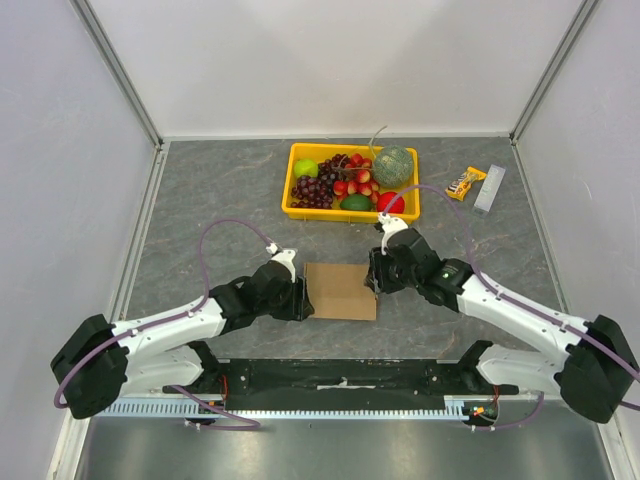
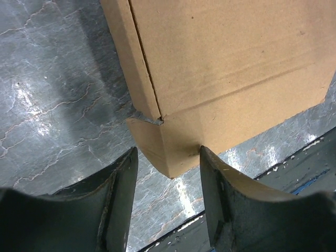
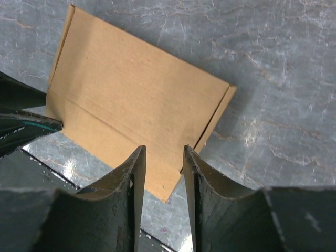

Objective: Fold the paper box

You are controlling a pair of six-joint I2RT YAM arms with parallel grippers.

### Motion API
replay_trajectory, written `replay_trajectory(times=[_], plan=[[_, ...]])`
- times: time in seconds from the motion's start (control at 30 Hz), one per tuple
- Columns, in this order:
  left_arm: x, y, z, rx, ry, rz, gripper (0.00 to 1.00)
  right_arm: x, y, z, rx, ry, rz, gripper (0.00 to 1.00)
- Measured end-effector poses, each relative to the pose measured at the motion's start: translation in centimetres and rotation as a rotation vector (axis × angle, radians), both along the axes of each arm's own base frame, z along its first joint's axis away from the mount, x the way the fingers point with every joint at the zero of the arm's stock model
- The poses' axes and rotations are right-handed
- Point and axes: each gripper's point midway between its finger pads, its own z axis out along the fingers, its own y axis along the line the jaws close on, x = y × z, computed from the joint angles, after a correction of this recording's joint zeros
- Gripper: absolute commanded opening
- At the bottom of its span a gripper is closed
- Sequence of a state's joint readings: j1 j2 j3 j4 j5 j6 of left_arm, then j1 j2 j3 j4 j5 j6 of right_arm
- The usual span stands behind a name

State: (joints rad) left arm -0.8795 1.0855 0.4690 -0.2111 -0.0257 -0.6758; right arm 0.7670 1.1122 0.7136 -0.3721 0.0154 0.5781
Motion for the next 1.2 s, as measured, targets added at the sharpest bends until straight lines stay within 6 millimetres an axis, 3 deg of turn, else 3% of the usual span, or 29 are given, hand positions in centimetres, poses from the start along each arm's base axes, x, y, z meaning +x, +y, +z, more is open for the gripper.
replay_trajectory(times=[0.5,1.0,1.2], plan=[[0.0,0.0,0.1,0.002,0.003,-0.001,0.57,2.9,4.1,-1.3,0.002,-0.015,0.126,0.37],[0.0,-0.2,-0.5,0.01,0.017,-0.007,0.54,4.2,4.6,-3.8,-0.042,-0.017,0.141,0.37],[0.2,-0.6,-0.3,-0.003,0.008,-0.008,0.5,4.8,4.8,-3.8,-0.035,-0.027,0.133,0.36]])
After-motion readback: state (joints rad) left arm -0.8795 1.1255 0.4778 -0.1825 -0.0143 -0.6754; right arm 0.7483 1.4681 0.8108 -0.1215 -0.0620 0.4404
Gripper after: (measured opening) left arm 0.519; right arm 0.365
